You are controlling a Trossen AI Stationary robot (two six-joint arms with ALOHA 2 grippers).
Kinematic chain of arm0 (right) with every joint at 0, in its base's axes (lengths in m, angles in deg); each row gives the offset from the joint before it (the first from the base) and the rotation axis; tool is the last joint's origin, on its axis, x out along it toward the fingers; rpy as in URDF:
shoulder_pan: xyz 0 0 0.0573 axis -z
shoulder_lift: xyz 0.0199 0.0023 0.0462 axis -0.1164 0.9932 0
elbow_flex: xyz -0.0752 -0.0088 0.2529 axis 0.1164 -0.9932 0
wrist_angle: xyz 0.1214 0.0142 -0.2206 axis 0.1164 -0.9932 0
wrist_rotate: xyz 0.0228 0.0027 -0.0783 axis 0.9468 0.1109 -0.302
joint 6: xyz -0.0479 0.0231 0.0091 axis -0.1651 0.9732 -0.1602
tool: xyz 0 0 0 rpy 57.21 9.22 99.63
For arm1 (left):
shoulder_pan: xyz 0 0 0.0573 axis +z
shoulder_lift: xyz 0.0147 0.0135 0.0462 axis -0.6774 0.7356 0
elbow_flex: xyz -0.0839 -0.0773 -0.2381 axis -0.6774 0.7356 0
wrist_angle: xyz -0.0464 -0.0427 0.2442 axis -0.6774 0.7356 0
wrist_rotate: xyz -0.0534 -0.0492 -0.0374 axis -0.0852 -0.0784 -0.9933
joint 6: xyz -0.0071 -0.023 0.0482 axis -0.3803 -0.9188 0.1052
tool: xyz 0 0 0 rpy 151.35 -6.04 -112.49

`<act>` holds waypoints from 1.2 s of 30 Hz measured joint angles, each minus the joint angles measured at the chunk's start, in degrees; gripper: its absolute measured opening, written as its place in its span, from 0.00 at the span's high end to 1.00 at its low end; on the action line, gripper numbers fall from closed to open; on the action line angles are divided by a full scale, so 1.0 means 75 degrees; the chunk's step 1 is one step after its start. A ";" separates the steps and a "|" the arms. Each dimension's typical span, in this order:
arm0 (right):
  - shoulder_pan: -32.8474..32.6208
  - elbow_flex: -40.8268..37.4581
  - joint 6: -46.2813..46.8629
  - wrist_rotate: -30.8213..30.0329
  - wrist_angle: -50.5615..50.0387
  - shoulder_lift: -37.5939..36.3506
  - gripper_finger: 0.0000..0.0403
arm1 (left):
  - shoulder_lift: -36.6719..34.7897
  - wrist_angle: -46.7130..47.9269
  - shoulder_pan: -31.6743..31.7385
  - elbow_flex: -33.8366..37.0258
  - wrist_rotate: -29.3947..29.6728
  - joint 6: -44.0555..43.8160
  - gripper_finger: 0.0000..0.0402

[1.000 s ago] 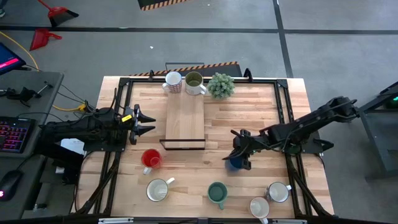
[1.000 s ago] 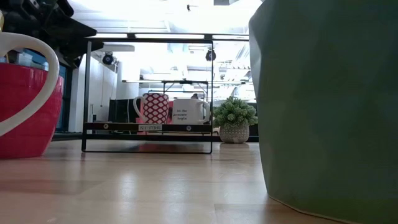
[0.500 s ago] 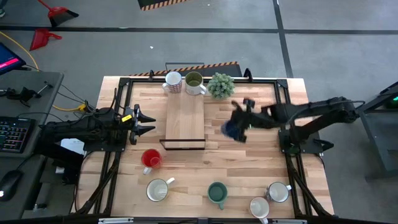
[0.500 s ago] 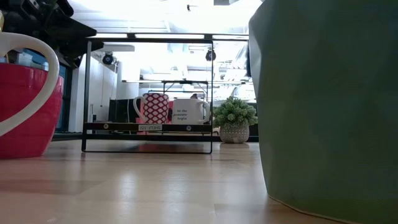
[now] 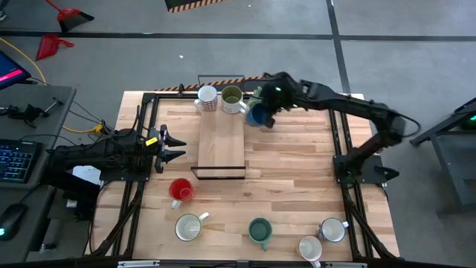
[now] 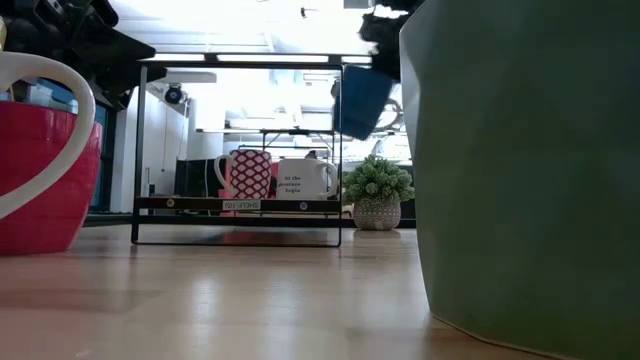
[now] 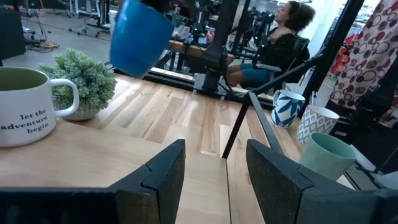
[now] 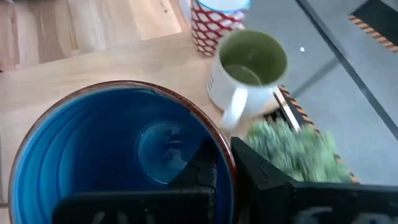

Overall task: Place coffee mugs
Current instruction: Put the blue mug on the shelf

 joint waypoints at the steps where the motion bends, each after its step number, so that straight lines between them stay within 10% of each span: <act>1: 0.0011 0.0352 -0.0115 0.0064 -0.0145 0.0286 1.00 | 0.0001 0.0000 0.0000 0.0000 0.0001 0.0000 0.61; 12: 0.0055 0.3907 -0.0382 0.0773 -0.2229 0.2933 1.00 | -0.0002 0.0341 0.0000 0.0000 -0.0001 0.0001 0.61; 36: 0.0288 0.4067 -0.0855 0.0857 -0.1380 0.4469 1.00 | 0.0001 0.0487 0.0001 0.0000 0.0001 0.0003 0.61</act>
